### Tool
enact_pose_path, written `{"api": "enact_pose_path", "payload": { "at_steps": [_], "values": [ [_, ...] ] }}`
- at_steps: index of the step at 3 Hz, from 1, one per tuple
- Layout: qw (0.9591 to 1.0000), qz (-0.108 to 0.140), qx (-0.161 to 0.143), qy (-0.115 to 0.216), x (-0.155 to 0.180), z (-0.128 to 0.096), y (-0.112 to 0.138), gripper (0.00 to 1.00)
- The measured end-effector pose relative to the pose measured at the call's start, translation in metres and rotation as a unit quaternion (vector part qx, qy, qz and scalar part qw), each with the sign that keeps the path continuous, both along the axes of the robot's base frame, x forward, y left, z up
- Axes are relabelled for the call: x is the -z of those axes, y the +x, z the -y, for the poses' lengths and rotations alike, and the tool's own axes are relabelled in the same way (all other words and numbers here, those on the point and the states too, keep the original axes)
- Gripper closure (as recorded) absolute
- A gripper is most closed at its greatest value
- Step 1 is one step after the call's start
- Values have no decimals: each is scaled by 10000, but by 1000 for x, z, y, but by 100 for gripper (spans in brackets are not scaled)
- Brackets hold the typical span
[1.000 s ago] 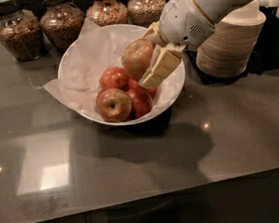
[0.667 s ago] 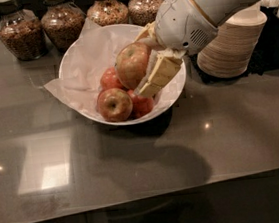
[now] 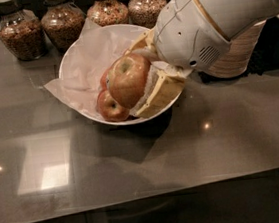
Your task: Pick apple from white bowl
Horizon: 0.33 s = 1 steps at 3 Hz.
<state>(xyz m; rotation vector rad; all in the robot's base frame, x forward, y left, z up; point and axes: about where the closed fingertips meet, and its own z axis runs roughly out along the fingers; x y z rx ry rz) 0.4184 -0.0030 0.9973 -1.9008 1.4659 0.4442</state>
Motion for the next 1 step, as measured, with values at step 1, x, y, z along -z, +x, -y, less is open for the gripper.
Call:
{"api": "enact_pose_path", "payload": {
  "at_steps": [1],
  "values": [
    [10000, 8, 1, -3, 0, 0, -1, 100]
  ]
}}
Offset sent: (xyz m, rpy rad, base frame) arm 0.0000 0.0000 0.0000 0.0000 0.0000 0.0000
